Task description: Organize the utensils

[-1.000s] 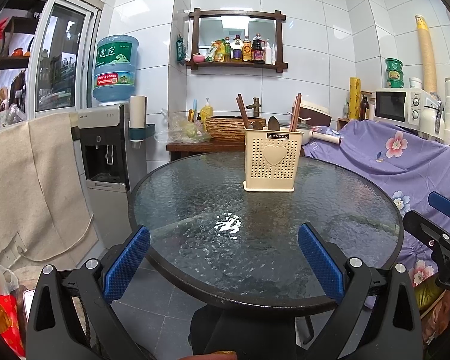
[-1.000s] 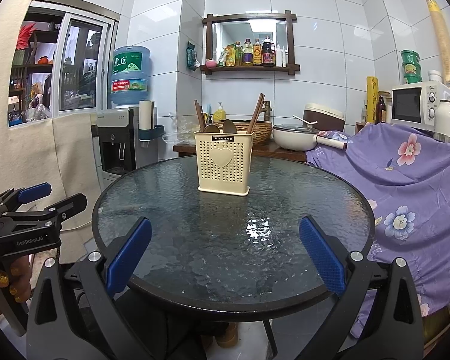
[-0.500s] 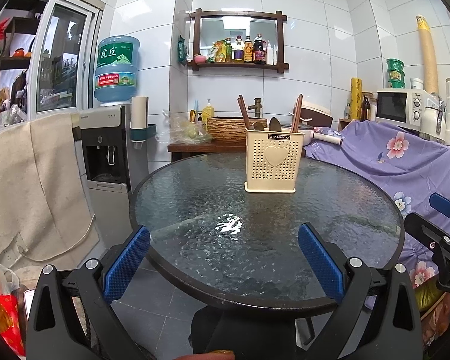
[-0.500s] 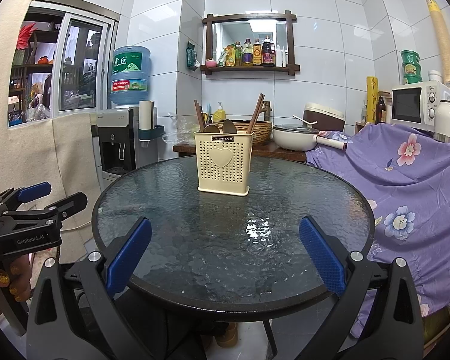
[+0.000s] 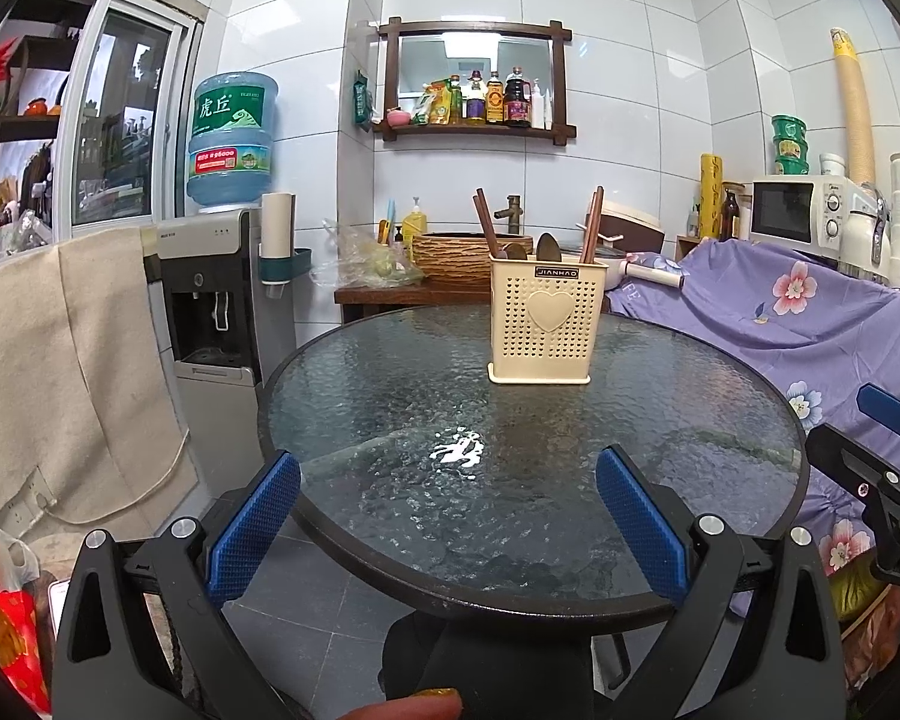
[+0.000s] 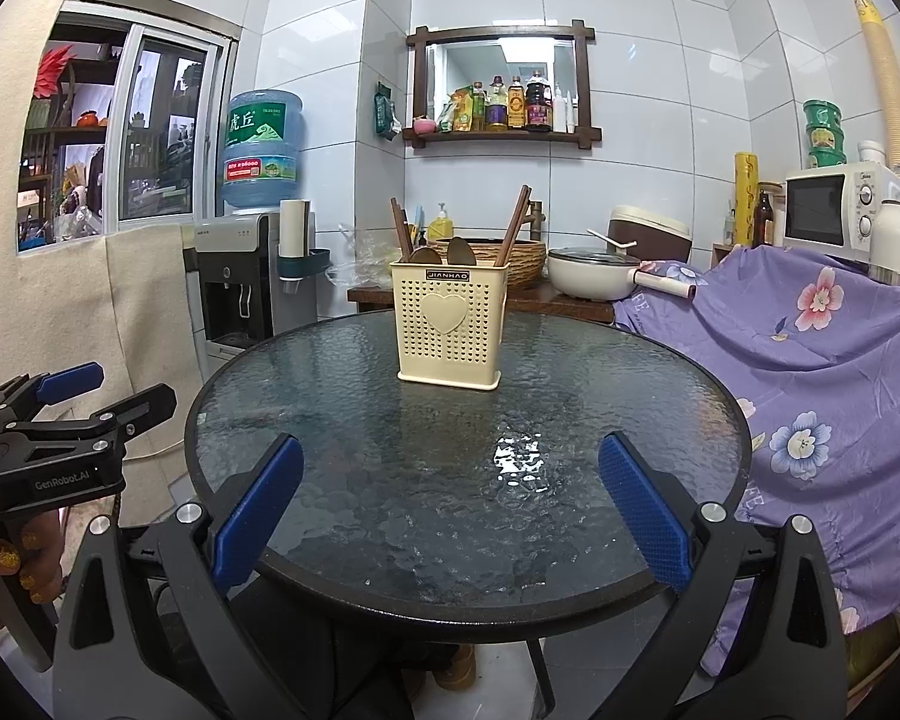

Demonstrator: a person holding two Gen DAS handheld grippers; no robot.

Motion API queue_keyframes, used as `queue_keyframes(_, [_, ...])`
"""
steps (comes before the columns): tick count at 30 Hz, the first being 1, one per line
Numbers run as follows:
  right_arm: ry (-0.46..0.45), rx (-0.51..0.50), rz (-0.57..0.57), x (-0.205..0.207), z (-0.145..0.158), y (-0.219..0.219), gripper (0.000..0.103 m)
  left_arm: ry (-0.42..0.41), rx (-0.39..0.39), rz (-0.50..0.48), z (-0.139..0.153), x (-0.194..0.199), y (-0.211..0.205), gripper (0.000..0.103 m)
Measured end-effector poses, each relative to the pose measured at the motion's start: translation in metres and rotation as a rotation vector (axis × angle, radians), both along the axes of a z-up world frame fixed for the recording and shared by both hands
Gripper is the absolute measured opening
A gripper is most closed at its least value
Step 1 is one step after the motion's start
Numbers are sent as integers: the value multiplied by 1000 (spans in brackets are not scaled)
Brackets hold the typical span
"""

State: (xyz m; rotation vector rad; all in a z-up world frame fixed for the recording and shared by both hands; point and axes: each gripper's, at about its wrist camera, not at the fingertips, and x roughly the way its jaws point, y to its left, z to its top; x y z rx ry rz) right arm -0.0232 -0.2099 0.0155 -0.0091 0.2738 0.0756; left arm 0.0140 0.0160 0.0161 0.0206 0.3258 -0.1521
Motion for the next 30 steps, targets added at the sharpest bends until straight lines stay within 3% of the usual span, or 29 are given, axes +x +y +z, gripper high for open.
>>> queue_keyframes(30, [5,-3,-2,1,-3,-1,97,6,-24,-1,-4,1,4,97])
